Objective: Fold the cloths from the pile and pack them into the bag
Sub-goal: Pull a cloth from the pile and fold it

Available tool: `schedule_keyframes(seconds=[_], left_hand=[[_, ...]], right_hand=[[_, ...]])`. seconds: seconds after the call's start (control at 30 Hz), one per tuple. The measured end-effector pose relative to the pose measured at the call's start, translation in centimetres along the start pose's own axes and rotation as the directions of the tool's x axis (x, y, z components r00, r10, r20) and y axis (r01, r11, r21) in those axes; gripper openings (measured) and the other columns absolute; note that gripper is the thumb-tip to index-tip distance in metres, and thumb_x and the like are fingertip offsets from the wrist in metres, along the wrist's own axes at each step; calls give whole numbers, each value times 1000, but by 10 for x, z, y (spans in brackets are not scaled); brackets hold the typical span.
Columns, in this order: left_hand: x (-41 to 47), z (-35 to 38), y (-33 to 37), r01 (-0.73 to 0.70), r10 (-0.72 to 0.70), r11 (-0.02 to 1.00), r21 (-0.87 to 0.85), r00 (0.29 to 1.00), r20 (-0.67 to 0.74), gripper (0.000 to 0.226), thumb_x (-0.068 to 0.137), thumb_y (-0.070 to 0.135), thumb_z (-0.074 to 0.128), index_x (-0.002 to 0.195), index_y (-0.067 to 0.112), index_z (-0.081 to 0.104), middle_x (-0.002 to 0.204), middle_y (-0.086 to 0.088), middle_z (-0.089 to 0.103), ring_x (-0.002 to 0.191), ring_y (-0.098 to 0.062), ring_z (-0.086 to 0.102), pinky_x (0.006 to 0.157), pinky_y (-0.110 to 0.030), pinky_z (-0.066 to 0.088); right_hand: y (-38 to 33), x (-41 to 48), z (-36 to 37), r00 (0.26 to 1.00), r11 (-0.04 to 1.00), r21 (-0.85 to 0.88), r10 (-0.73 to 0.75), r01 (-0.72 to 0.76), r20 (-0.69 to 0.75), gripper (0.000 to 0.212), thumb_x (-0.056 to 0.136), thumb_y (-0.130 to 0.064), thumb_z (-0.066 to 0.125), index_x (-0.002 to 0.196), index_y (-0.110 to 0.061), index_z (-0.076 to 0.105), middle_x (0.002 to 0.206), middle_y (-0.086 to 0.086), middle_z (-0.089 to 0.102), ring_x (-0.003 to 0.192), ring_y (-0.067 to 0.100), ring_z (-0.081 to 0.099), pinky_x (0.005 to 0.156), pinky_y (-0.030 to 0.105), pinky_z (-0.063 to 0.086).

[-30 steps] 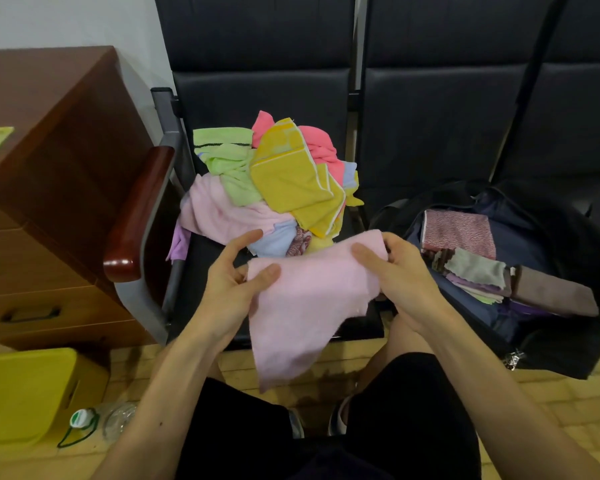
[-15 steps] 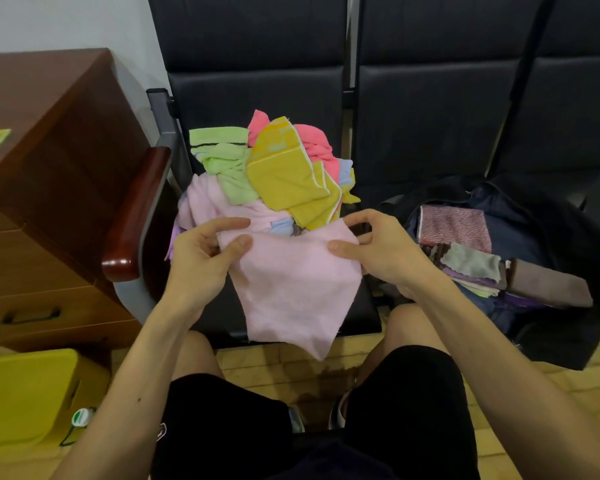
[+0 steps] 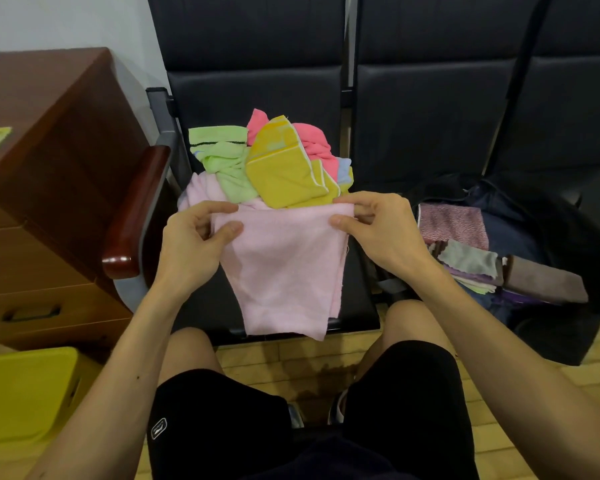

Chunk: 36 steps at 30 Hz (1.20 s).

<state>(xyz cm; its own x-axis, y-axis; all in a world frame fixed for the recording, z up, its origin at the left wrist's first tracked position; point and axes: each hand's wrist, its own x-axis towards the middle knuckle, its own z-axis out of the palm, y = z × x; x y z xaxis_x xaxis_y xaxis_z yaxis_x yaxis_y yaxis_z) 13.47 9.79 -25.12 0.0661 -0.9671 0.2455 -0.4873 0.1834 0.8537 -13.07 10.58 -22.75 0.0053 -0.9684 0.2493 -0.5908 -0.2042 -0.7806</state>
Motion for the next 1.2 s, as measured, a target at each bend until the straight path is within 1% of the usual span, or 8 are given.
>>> schedule_keyframes(seconds=[0.43,0.63,0.8,0.87,1.0,1.1,1.17,1.2], left_hand=[[-1,-2,21,-82,102,983,164,987,-121,30,87,32,72,112,16,74,92,5,72,83,-10,69,79,-26,58],[-4,-1,25,-152,176,954,259,982,-73,22,92,32,67,104,15,74,81,3,69,74,-15,65,72,-40,57],[-6,0,24,-195,212,932,304,977,-23,19,94,34,63,92,16,66,75,9,55,69,-8,53,64,-26,45],[-7,1,24,-212,227,923,321,974,-9,19,95,35,62,87,17,63,80,11,49,74,-7,48,66,-20,39],[-12,0,29,-223,217,954,199,975,51,12,94,37,62,84,36,56,98,20,45,94,14,44,79,-3,36],[-21,5,39,-249,247,968,12,964,100,19,96,46,51,87,31,57,84,7,56,75,0,50,66,-11,38],[-25,12,47,-242,246,968,-69,968,43,24,100,37,50,86,19,56,71,0,48,61,-4,42,56,-15,34],[-25,17,51,-234,235,968,-91,972,-1,22,102,30,51,86,15,55,70,1,47,60,-3,41,56,-15,33]], right_hand=[[-9,8,-17,994,981,-167,-102,95,-38,23,94,-22,67,113,-12,74,100,3,76,89,17,70,86,40,58],[-2,8,-22,995,971,-221,-93,96,23,27,99,-31,57,111,-12,73,89,4,74,77,18,67,77,45,56],[10,6,-22,994,976,-199,-79,92,72,24,100,-28,54,101,-9,69,99,4,63,90,15,58,80,25,48],[20,4,-23,989,996,-81,-29,40,143,25,102,-26,51,107,-8,68,110,4,64,99,9,57,85,16,44],[27,-7,-20,944,949,247,114,-196,310,34,106,-26,41,100,-2,66,94,14,64,87,16,57,86,34,47],[17,-20,-20,921,730,583,174,-358,348,34,106,-24,39,105,-10,70,98,2,73,91,12,68,86,26,54],[15,-22,-6,897,496,747,259,-442,359,39,105,-34,37,106,-12,69,94,-2,77,89,8,72,78,20,57],[16,-32,8,892,458,769,301,-446,339,43,104,-42,36,109,-13,67,88,-7,77,85,4,72,74,19,57]])
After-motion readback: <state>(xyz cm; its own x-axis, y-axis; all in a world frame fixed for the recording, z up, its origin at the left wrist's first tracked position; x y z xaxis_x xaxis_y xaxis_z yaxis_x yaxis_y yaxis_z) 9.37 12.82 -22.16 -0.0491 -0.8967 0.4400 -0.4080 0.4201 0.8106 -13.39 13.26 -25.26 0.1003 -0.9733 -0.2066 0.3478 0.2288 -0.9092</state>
